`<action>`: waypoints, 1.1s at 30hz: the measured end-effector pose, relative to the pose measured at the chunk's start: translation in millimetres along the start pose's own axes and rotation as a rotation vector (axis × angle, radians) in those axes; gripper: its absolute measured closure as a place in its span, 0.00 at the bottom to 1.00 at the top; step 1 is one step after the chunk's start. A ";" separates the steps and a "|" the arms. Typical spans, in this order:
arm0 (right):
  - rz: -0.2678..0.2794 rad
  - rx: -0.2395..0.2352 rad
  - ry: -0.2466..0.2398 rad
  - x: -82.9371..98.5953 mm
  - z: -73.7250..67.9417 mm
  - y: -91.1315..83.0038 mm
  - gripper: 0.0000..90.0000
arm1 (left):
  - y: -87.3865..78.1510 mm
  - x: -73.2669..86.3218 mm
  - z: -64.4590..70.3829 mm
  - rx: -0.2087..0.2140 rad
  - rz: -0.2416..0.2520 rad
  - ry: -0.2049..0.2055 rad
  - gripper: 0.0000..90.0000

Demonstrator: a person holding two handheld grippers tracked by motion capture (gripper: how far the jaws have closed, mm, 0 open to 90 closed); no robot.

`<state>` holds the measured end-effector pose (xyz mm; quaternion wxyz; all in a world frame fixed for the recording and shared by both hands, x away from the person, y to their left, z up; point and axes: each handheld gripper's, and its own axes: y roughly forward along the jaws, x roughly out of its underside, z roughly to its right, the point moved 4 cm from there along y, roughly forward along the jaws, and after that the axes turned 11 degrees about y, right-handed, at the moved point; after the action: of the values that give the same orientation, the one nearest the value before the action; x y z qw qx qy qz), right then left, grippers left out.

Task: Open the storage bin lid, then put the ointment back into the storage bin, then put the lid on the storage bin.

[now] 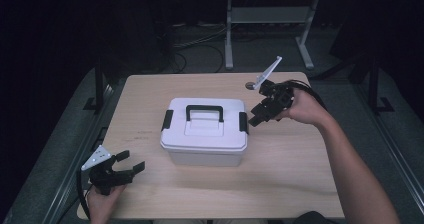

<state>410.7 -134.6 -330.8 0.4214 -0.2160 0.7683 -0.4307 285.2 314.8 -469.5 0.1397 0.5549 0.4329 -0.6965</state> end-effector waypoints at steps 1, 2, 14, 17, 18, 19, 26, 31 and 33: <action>0.002 0.000 0.005 2.7 0.7 -0.4 0.53 | 0.0 0.1 0.1 -0.001 -0.001 0.000 0.17; 0.005 -0.001 0.008 5.6 1.7 -0.8 0.53 | -0.1 0.1 0.2 -0.001 -0.001 0.002 0.17; 0.012 0.006 0.046 32.1 8.0 -1.7 0.53 | 1.8 -0.5 0.2 0.000 -0.006 0.001 0.17; 0.015 0.003 0.051 39.1 8.5 0.1 0.53 | 2.3 -0.2 1.2 0.002 -0.007 0.005 0.17; 0.016 0.002 0.056 40.8 8.5 0.7 0.53 | 2.2 0.4 0.9 0.002 -0.011 0.007 0.17; 0.016 0.002 0.056 40.8 8.5 0.7 0.53 | 2.2 0.4 0.9 0.002 -0.011 0.007 0.17; 0.007 -0.003 0.082 55.0 13.9 7.2 0.53 | 1.9 0.4 -0.3 -0.002 -0.009 0.005 0.17; 0.008 -0.006 0.095 62.9 16.8 10.6 0.53 | 1.8 0.5 -0.5 -0.003 -0.009 0.006 0.17; 0.011 -0.011 0.099 65.0 16.0 11.4 0.53 | 1.2 0.4 -0.7 -0.005 -0.007 0.005 0.17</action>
<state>388.6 -181.3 -374.8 0.3840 -0.1924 0.7917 -0.4344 286.3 314.7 -470.4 0.1374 0.5547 0.4368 -0.6947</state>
